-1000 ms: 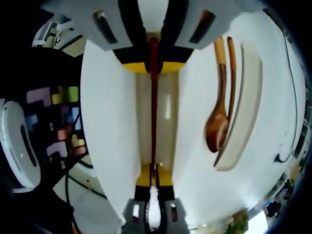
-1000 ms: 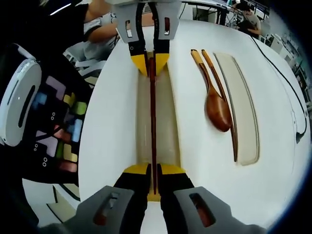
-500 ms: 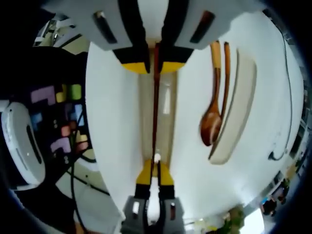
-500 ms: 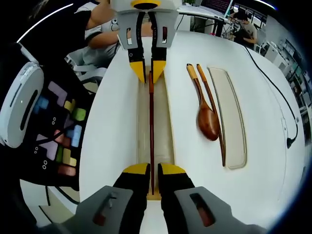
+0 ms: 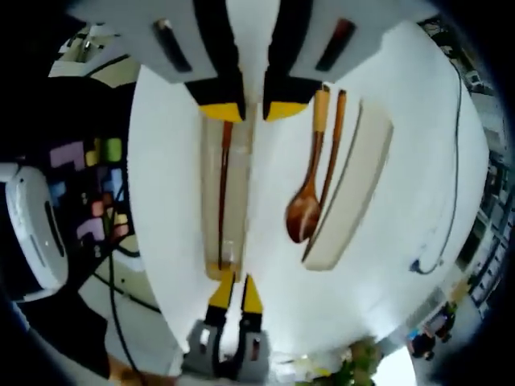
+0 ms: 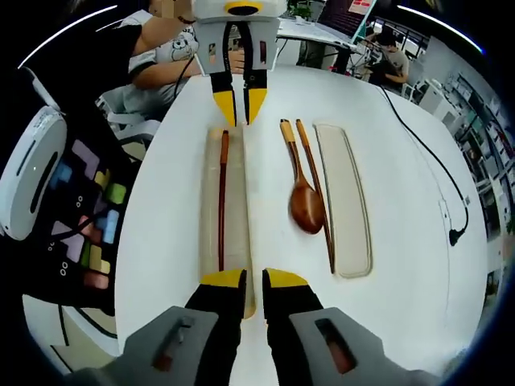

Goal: Arrange the utensils inside the cutlery case until each visible utensil rests in its matching compartment.

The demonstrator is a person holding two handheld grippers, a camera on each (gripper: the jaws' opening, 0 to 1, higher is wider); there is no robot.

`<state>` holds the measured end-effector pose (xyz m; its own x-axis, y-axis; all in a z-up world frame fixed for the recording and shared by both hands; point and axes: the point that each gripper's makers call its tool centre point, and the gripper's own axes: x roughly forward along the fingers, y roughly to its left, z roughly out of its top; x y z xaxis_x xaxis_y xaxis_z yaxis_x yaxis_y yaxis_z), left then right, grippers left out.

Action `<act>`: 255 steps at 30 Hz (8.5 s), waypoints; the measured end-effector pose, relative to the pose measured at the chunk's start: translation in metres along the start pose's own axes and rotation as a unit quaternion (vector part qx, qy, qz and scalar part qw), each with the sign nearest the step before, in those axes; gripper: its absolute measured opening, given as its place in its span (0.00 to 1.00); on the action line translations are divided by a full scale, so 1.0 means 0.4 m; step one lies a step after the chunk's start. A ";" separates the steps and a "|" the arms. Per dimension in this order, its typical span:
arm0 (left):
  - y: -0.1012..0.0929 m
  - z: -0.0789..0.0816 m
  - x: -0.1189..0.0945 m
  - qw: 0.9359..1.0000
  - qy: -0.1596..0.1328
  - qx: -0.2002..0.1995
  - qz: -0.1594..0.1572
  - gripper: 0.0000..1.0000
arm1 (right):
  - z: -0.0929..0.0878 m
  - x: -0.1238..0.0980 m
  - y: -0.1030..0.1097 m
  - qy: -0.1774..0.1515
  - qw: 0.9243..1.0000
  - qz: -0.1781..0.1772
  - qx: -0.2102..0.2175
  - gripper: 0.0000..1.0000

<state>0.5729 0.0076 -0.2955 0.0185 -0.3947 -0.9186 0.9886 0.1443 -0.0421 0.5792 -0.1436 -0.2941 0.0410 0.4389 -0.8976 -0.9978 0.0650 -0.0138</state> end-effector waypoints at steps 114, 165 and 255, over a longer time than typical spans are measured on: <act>0.210 0.012 0.048 0.997 0.066 0.011 0.036 0.06 | 0.035 0.117 -0.190 -0.001 0.999 -0.052 0.003 0.01; -0.050 0.017 0.106 0.994 0.073 0.082 0.007 0.06 | -0.035 0.054 0.057 0.050 0.998 -0.001 -0.028 0.02; 0.132 -0.010 0.057 0.997 0.000 0.023 0.074 0.19 | 0.023 0.048 -0.136 -0.097 0.924 0.021 0.370 0.15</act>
<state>0.6251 0.0097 -0.3203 0.1640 -0.3729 -0.9133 0.9810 0.1588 0.1114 0.6348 -0.1305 -0.3066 0.0841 0.6021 -0.7940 -0.6923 0.6084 0.3880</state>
